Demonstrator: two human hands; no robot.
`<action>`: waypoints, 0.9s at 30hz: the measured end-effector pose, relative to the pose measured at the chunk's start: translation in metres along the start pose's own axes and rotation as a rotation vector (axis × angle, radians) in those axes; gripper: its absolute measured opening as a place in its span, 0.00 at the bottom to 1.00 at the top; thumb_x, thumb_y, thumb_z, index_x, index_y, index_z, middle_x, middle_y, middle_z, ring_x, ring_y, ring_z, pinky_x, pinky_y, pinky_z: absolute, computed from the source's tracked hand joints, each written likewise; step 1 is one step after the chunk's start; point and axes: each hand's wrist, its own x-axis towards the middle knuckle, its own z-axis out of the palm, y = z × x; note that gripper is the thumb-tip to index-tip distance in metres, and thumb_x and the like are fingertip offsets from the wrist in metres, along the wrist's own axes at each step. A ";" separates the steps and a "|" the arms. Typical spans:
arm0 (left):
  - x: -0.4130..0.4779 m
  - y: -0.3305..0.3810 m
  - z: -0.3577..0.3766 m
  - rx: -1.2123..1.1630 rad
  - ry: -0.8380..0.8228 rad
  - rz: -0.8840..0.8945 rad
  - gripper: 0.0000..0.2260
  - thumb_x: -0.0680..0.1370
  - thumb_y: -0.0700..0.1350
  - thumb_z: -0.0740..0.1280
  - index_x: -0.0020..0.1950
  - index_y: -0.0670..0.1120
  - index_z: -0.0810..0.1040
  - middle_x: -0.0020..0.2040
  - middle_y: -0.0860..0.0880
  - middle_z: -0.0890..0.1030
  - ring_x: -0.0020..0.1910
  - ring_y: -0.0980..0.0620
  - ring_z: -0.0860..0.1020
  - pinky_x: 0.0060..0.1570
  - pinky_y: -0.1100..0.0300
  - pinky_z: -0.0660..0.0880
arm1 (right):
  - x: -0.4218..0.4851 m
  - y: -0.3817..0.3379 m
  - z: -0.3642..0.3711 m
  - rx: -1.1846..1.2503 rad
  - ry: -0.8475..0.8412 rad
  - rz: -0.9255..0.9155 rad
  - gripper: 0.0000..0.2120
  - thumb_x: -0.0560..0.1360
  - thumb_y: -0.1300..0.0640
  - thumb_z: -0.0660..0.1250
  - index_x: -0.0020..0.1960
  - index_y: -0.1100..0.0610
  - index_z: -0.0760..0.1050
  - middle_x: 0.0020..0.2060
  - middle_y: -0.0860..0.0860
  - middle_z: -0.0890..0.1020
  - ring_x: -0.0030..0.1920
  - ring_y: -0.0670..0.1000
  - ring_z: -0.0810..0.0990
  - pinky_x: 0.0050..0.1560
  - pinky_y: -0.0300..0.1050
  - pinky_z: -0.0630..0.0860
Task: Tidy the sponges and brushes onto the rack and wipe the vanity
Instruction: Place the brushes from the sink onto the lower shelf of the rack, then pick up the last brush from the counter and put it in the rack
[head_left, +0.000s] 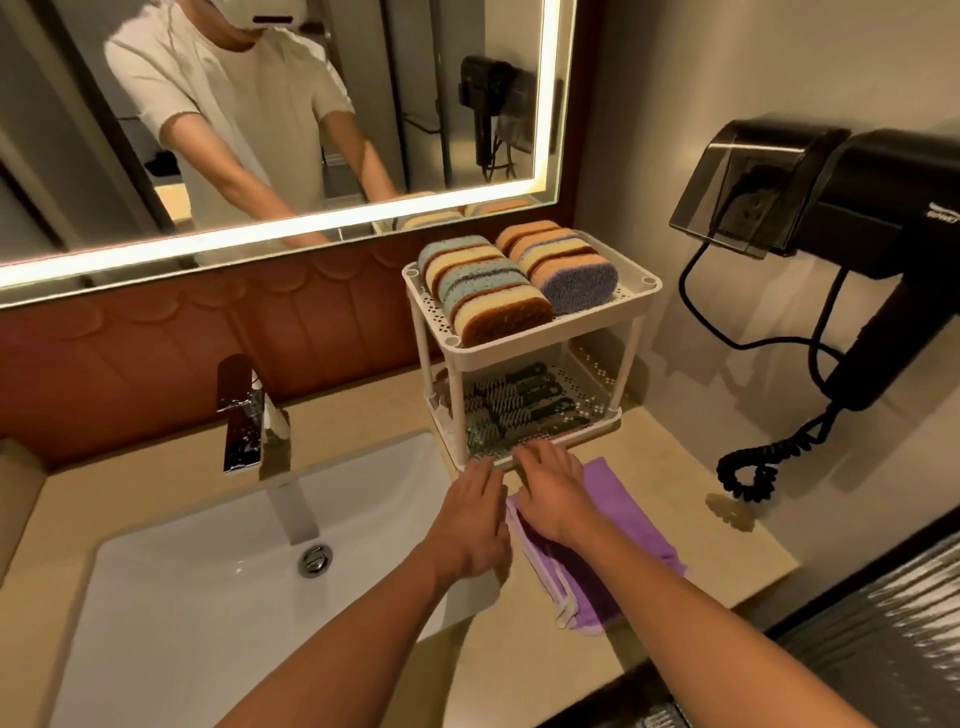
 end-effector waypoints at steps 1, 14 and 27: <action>-0.011 -0.002 -0.002 -0.018 0.017 -0.011 0.32 0.81 0.52 0.62 0.81 0.46 0.53 0.82 0.46 0.53 0.81 0.43 0.50 0.78 0.55 0.45 | -0.007 -0.011 0.003 0.009 -0.005 -0.029 0.27 0.80 0.54 0.63 0.78 0.50 0.62 0.75 0.52 0.63 0.75 0.56 0.59 0.77 0.52 0.57; -0.154 -0.091 0.010 -0.258 0.022 -0.375 0.30 0.84 0.50 0.60 0.83 0.46 0.53 0.83 0.45 0.53 0.82 0.45 0.51 0.79 0.46 0.53 | -0.062 -0.131 0.074 0.096 -0.102 -0.283 0.21 0.82 0.56 0.61 0.75 0.48 0.68 0.73 0.49 0.69 0.72 0.52 0.67 0.74 0.48 0.60; -0.300 -0.186 -0.009 -0.244 0.312 -0.644 0.23 0.85 0.47 0.58 0.80 0.49 0.61 0.82 0.48 0.59 0.80 0.47 0.55 0.79 0.51 0.49 | -0.092 -0.263 0.138 0.105 -0.261 -0.554 0.20 0.83 0.57 0.60 0.74 0.51 0.70 0.72 0.53 0.72 0.73 0.55 0.67 0.73 0.50 0.59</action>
